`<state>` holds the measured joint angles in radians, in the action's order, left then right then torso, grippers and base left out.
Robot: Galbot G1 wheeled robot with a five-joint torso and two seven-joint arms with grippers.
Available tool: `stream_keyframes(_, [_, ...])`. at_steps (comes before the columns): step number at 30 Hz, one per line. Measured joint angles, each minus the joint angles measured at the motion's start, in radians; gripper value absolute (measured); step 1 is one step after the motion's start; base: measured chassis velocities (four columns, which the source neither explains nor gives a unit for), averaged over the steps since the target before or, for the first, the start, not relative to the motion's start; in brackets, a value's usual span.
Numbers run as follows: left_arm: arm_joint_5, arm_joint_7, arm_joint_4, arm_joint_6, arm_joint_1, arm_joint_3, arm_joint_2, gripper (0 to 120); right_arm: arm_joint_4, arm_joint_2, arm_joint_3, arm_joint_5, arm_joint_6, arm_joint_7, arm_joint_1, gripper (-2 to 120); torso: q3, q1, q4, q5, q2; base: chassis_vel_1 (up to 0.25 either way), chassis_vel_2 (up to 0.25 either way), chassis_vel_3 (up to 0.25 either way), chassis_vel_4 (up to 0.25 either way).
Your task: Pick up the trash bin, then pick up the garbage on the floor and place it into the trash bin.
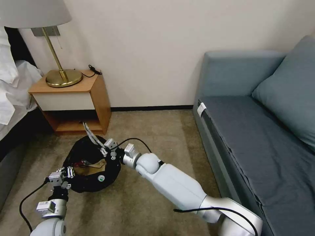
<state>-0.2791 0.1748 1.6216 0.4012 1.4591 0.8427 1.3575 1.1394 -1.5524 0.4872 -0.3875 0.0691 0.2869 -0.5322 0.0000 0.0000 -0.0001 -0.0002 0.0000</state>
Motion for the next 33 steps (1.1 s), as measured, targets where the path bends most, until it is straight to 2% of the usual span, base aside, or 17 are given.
stream_keyframes(10, [0.002, -0.004, 0.007, 0.0, 0.006, 0.001, 0.012, 5, 0.0, 0.006, 0.025, 0.037, 0.011, 0.004, -0.036, 0, 0.0, 0.0, 0.0001, 0.0001, 0.0, 0.0, 0.0, 0.0, 0.0])
stream_keyframes(23, [0.01, -0.005, 0.023, -0.001, 0.018, 0.004, 0.03, 5, -0.044, 0.014, 0.054, 0.127, 0.006, -0.046, -0.063, 0, 0.0, 0.0, 0.0, 0.0002, 0.0, 0.0, 0.0, 0.0, 0.0])
stream_keyframes(25, [0.011, -0.005, 0.023, -0.001, 0.018, 0.004, 0.031, 5, -0.047, 0.015, 0.054, 0.132, 0.003, -0.05, -0.063, 4, 0.0, 0.0, 0.0, 0.0002, 0.0, 0.0, 0.0, 0.0, 0.0])
stream_keyframes(26, [0.015, -0.005, 0.023, -0.001, 0.018, 0.004, 0.034, 5, -0.051, 0.015, 0.055, 0.135, 0.001, -0.058, -0.063, 12, 0.0, 0.0, 0.0001, 0.0002, 0.0, 0.0, 0.0, 0.0, 0.0])
stream_keyframes(28, [0.018, -0.005, 0.025, 0.0, 0.018, 0.003, 0.039, 5, -0.055, 0.012, 0.055, 0.141, -0.002, -0.066, -0.063, 20, 0.0, 0.0, 0.0001, 0.0002, 0.0, 0.0, 0.0, 0.0, 0.0])
stream_keyframes(29, [0.018, -0.005, 0.025, 0.0, 0.018, 0.003, 0.039, 5, -0.055, 0.012, 0.055, 0.141, -0.002, -0.066, -0.063, 20, 0.0, 0.0, 0.0001, 0.0002, 0.0, 0.0, 0.0, 0.0, 0.0])
stream_keyframes(32, [0.019, -0.005, 0.03, 0.0, 0.019, 0.004, 0.04, 5, -0.055, 0.011, 0.053, 0.146, -0.003, -0.07, -0.065, 35, 0.0, 0.0, 0.0, 0.0002, 0.0, 0.0, 0.0, 0.0, 0.0])
stream_keyframes(33, [0.019, -0.005, 0.03, 0.0, 0.019, 0.004, 0.04, 5, -0.055, 0.011, 0.053, 0.146, -0.003, -0.07, -0.065, 35, 0.0, 0.0, 0.0, 0.0002, 0.0, 0.0, 0.0, 0.0, 0.0])
